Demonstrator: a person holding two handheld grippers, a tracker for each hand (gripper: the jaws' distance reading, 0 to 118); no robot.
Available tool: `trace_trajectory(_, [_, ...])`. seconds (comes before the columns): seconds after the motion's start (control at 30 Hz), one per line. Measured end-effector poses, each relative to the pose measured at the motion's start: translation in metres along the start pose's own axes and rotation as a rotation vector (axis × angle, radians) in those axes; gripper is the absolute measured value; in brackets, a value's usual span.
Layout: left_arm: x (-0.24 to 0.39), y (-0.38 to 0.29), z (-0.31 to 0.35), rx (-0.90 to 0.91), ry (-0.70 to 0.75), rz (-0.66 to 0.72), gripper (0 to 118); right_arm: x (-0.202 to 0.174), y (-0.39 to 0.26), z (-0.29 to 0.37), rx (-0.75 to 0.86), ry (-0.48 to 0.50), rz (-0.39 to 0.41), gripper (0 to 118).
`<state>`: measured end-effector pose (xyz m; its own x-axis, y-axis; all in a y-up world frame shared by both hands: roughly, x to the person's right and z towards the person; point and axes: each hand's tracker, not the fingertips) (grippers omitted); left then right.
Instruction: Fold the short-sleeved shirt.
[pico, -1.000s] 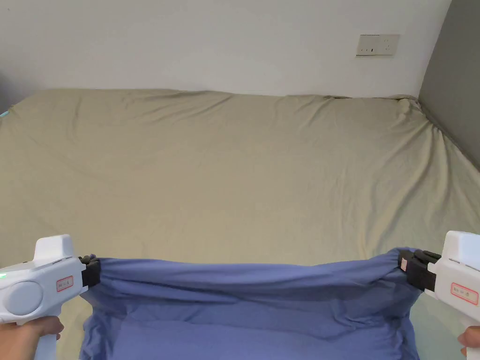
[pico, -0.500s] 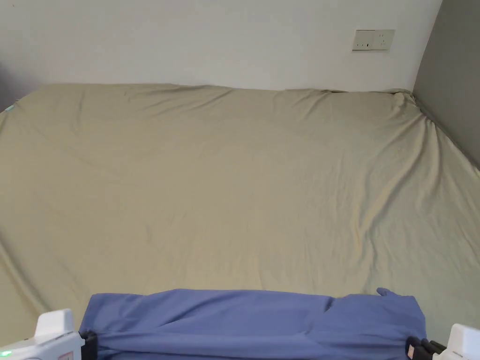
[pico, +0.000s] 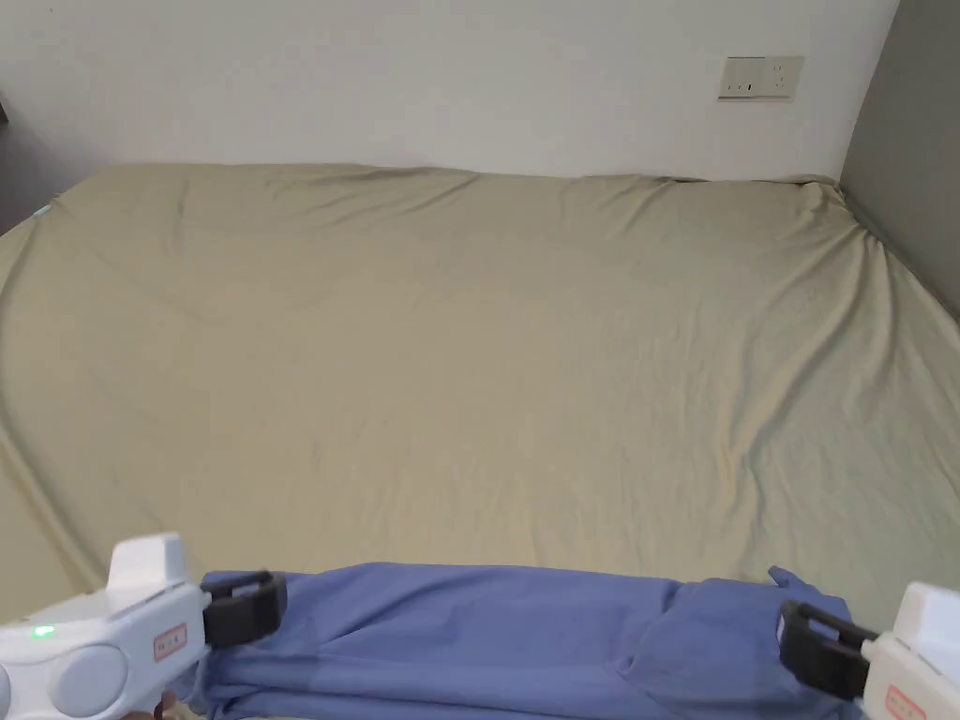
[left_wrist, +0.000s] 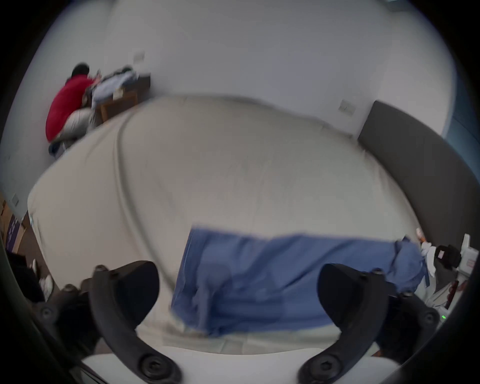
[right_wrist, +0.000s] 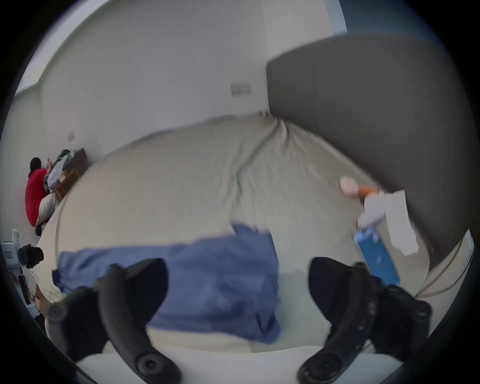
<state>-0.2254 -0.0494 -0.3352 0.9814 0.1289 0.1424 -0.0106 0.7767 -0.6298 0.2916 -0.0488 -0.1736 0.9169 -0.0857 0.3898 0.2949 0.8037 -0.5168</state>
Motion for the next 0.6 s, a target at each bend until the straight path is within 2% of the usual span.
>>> trace_trajectory(0.2, [0.046,0.058,0.045,0.266,-0.054,-0.076,116,-0.049,0.066,0.044,0.291,0.034,0.065,115])
trace_trajectory(0.37, [0.074,0.081,0.072,0.489,-0.085,-0.079,116,-0.080,0.090,0.068,0.447,0.042,0.123,115])
trace_trajectory(0.47, [0.090,0.083,0.082,0.616,-0.053,-0.111,115,-0.093,0.094,0.077,0.525,0.021,0.148,111])
trace_trajectory(0.53, [0.098,0.082,0.086,0.669,-0.032,-0.144,107,-0.097,0.094,0.081,0.567,0.004,0.179,91])
trace_trajectory(0.57, [0.101,0.081,0.087,0.676,-0.038,-0.154,94,-0.100,0.093,0.083,0.583,-0.012,0.193,76])
trace_trajectory(0.6, [0.104,0.081,0.087,0.675,-0.055,-0.166,62,-0.102,0.092,0.085,0.598,-0.024,0.205,46])
